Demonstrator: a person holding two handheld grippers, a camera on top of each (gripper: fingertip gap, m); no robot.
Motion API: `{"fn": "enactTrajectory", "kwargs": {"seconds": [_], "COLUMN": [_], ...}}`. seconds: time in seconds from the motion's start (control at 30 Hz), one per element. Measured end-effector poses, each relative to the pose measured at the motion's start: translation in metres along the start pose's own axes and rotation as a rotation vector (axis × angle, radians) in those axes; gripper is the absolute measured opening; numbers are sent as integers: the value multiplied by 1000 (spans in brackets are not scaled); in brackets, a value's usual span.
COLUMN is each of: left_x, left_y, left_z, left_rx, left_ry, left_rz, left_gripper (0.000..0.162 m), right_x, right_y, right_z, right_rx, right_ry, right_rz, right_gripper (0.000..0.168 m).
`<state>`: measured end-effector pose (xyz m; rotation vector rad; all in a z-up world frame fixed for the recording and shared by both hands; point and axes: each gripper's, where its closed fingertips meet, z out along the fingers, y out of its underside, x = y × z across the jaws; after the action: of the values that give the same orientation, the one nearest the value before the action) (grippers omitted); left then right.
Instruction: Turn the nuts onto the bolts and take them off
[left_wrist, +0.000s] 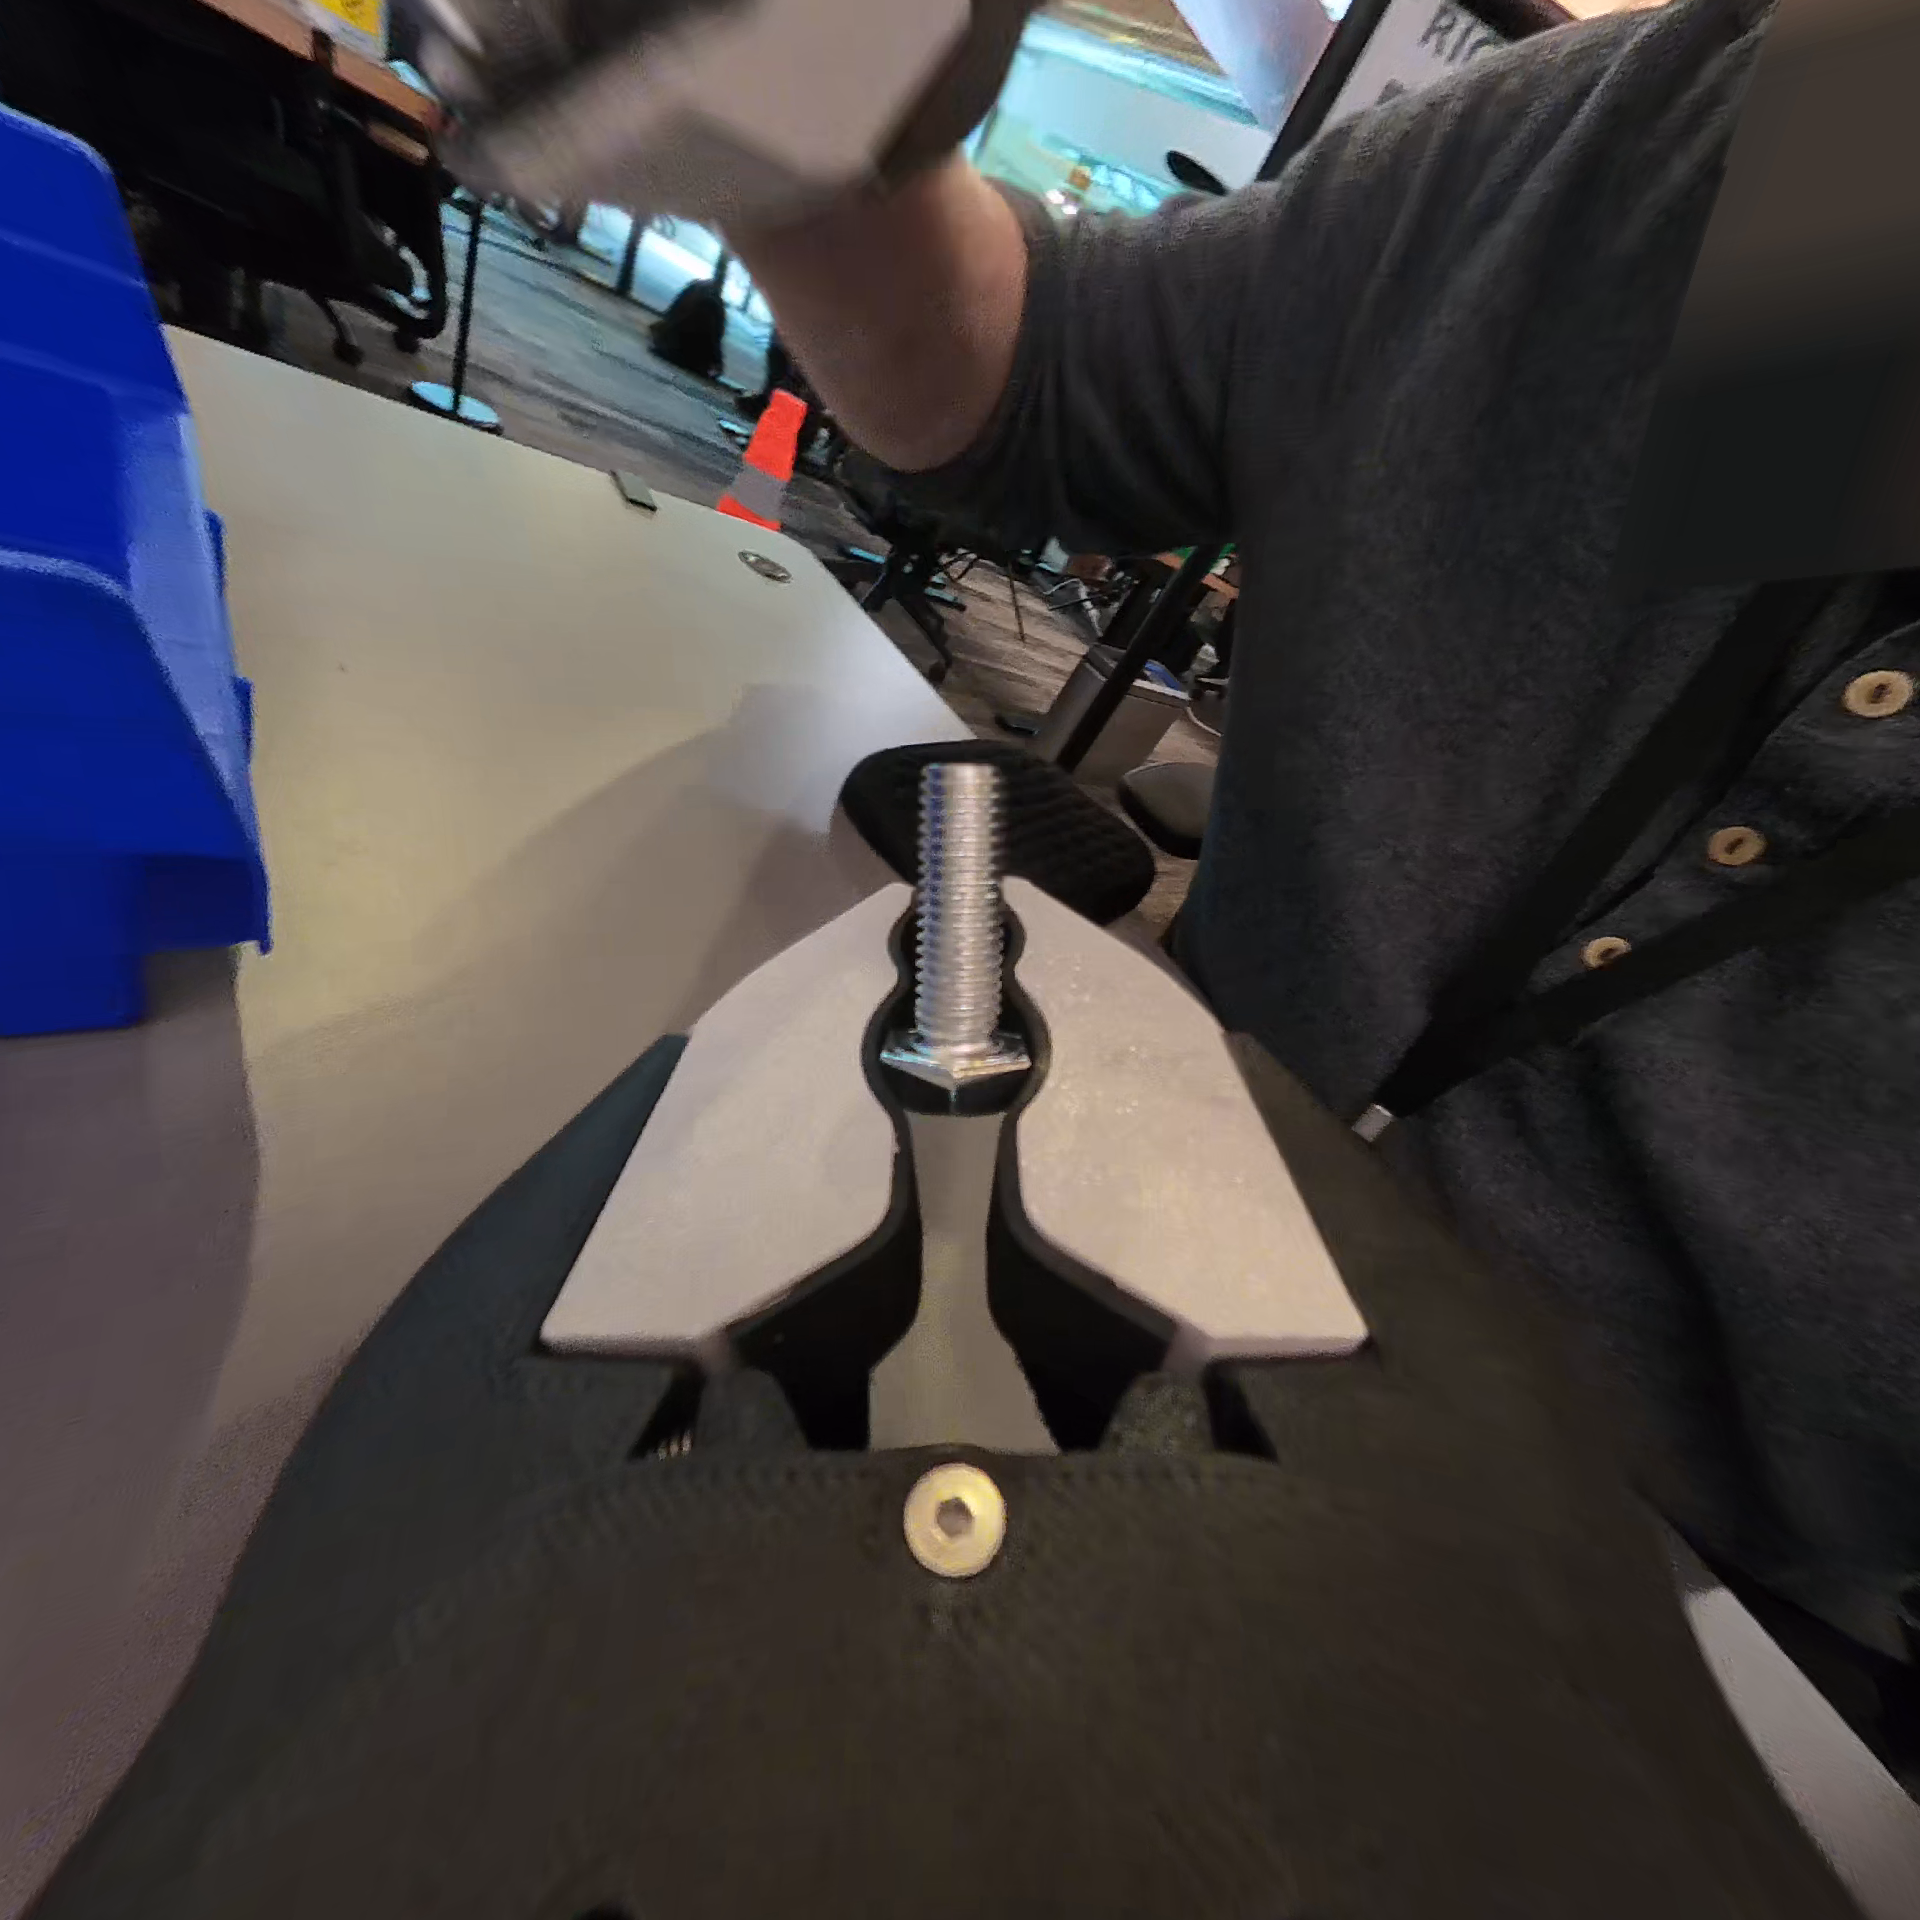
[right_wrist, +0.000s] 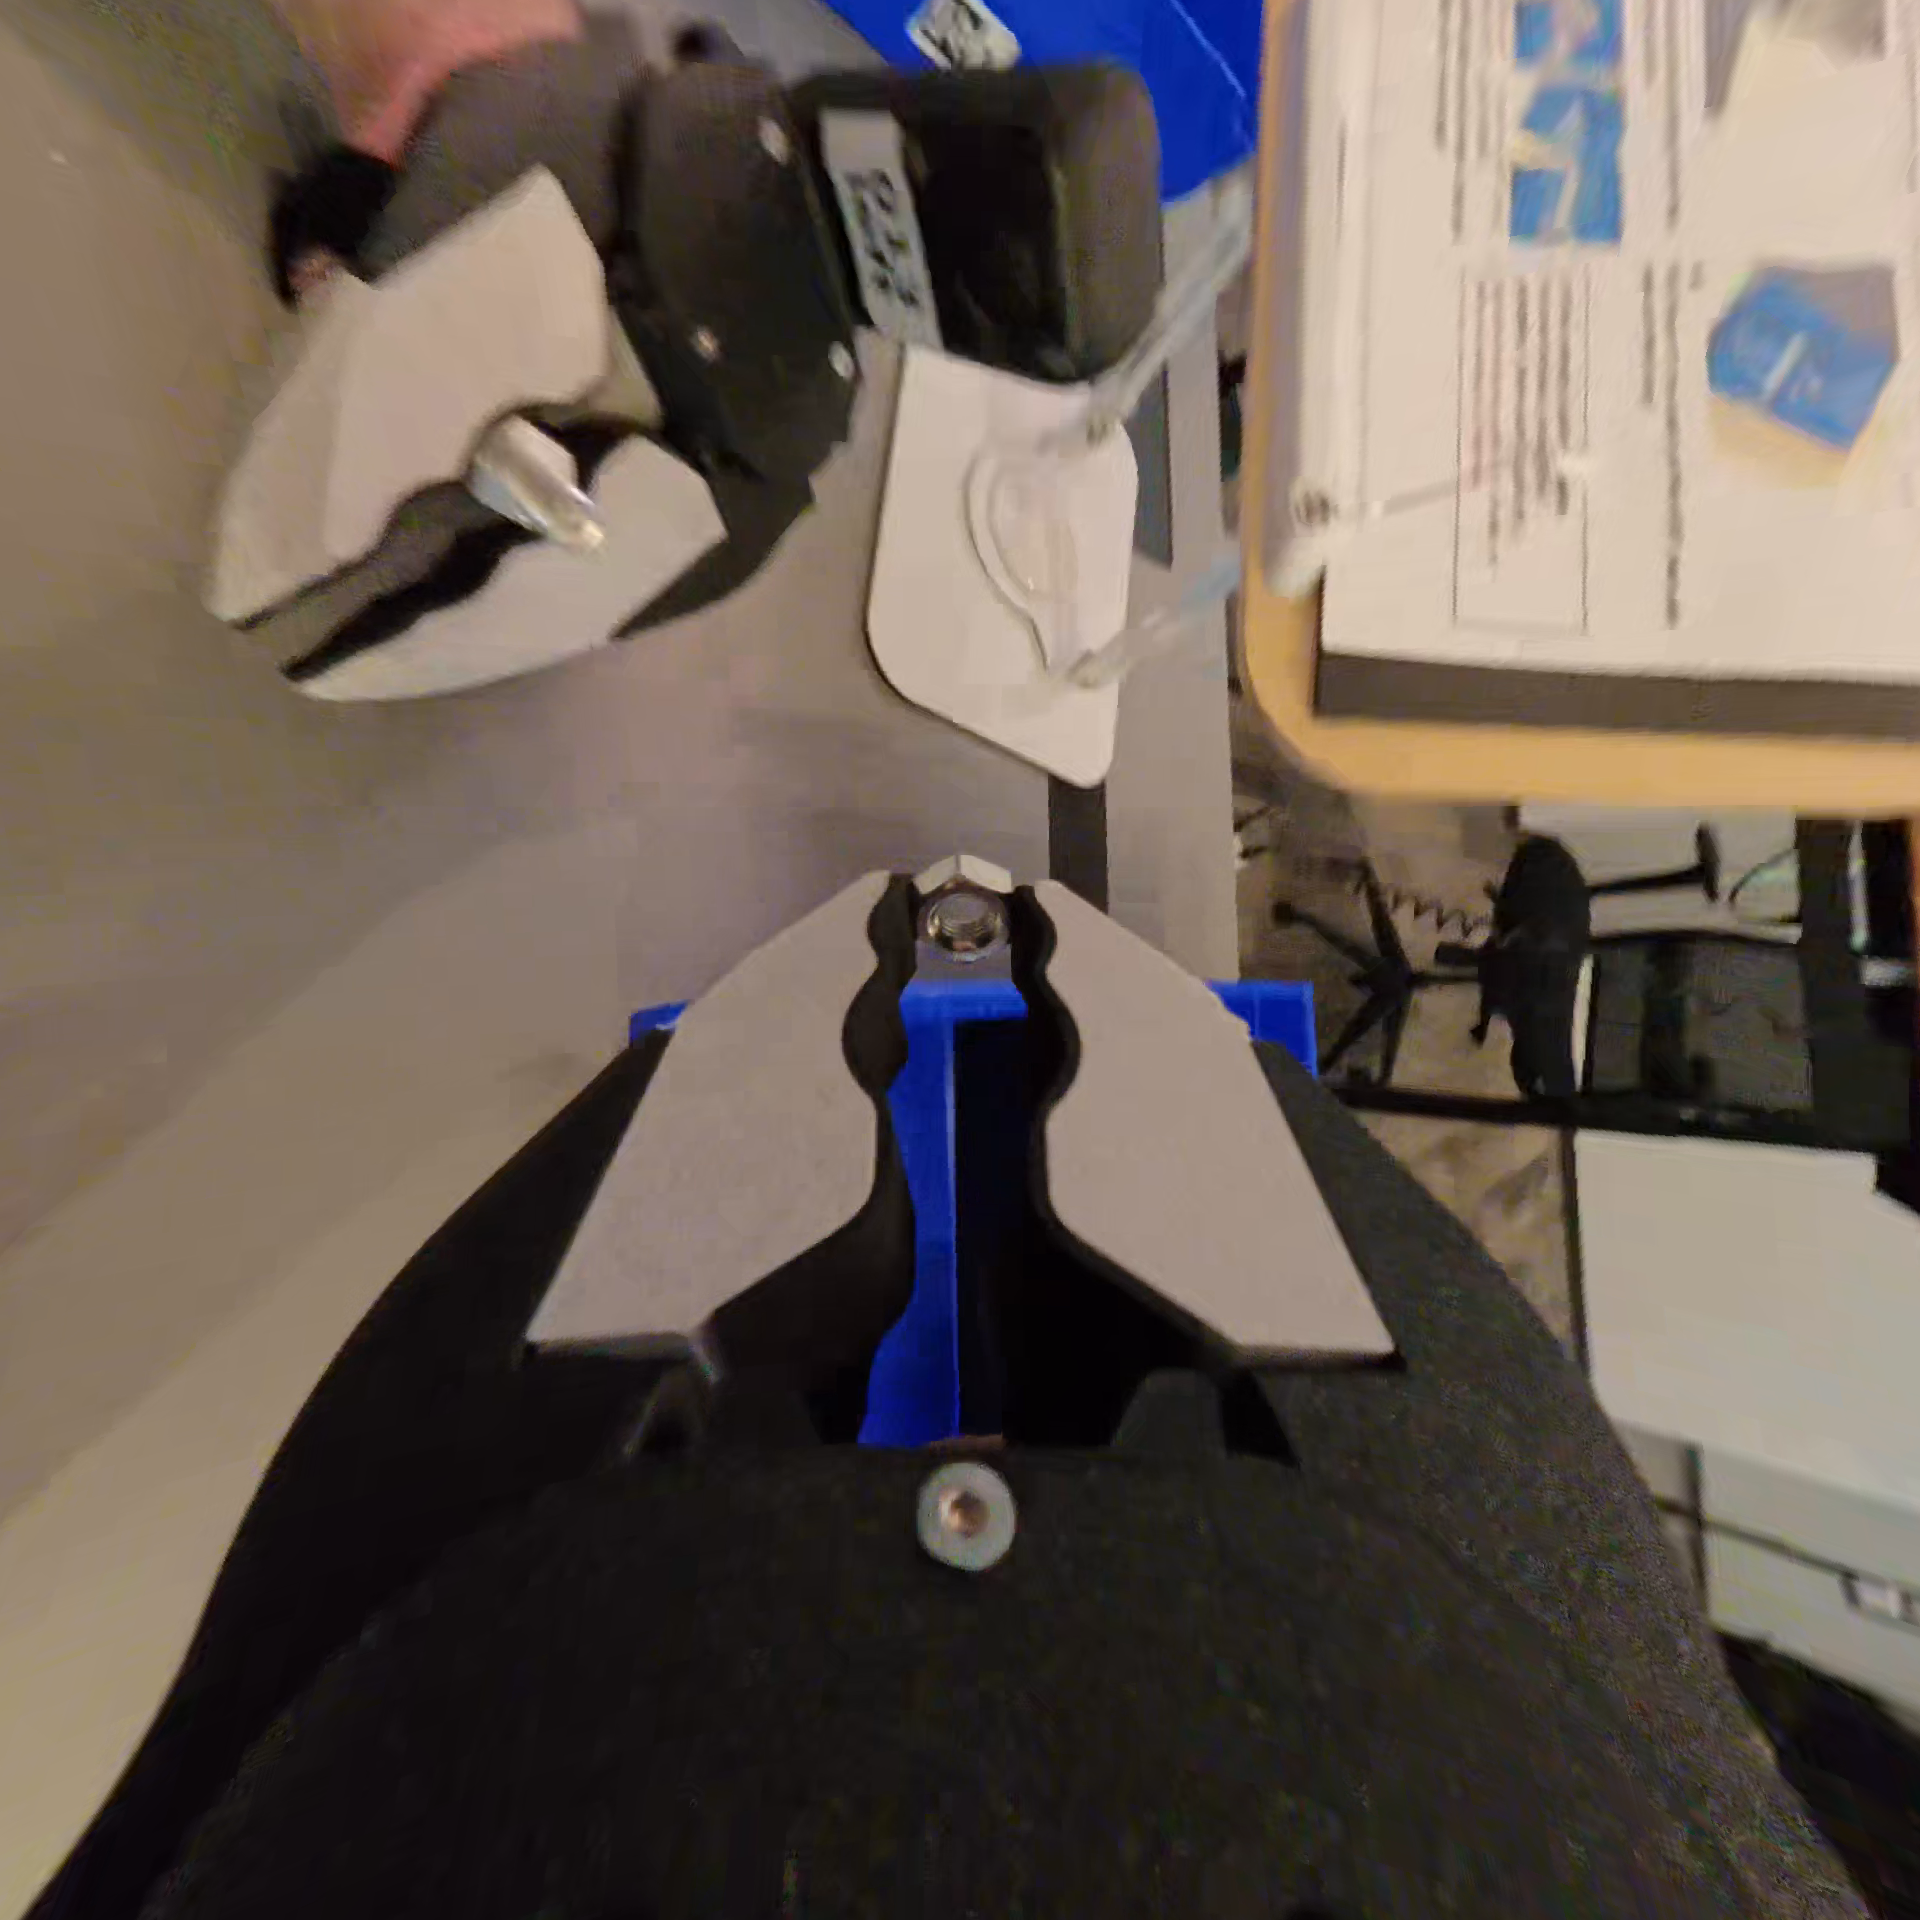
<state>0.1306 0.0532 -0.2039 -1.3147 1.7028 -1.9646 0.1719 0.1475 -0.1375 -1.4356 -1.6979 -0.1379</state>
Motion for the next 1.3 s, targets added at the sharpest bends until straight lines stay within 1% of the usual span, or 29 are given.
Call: {"fn": "enactTrajectory", "kwargs": {"seconds": [0.1,0.2,0.3,0.4,0.47,0.57,0.63,0.7,0.8,0.9,0.97,1.03,1.13,1.17,1.23,1.3], "left_x": [-7,-19,-24,-25,-28,-30,-30,-30,-32,-33,-32,-31,-27,-26,-23,-20], "left_y": [-1,-3,-2,2,5,5,5,5,7,6,4,2,-5,-6,-8,-9], "left_z": [0,-4,-4,-2,-2,-3,-5,-5,-4,-3,-3,-4,-6,-6,-5,-3], "left_rx": [3,10,-2,-23,-40,-34,-35,-34,-50,-50,-42,-28,11,16,23,20], "left_ry": [-53,-134,-172,-174,-196,-199,-203,-201,-215,-228,-225,-224,-200,-194,-189,-179], "left_rz": [12,21,32,32,35,30,28,26,30,38,40,42,42,43,49,56], "left_gripper": [10,10,10,10,9,9,9,9,9,10,9,9,9,10,10,9], "right_x": [16,7,-13,-27,-30,-37,-39,-43,-44,-34,-19,-15,-29,-35,-45,-54], "right_y": [57,103,138,170,182,191,194,196,200,188,169,120,33,10,-20,-36], "right_z": [-2,10,31,49,56,62,65,67,65,55,45,33,17,13,12,17], "right_rx": [-148,-252,-349,-456,-509,-571,-604,-628,-662,-630,-553,-351,-17,60,149,188], "right_ry": [-26,-122,-224,-274,-280,-318,-316,-325,-322,-270,-198,-219,-335,-370,-399,-428], "right_rz": [221,408,512,565,598,632,609,625,615,606,587,567,552,543,525,534], "right_gripper": [18,18,18,18,18,18,18,19,32,30,27,25,26,26,26,24]}}
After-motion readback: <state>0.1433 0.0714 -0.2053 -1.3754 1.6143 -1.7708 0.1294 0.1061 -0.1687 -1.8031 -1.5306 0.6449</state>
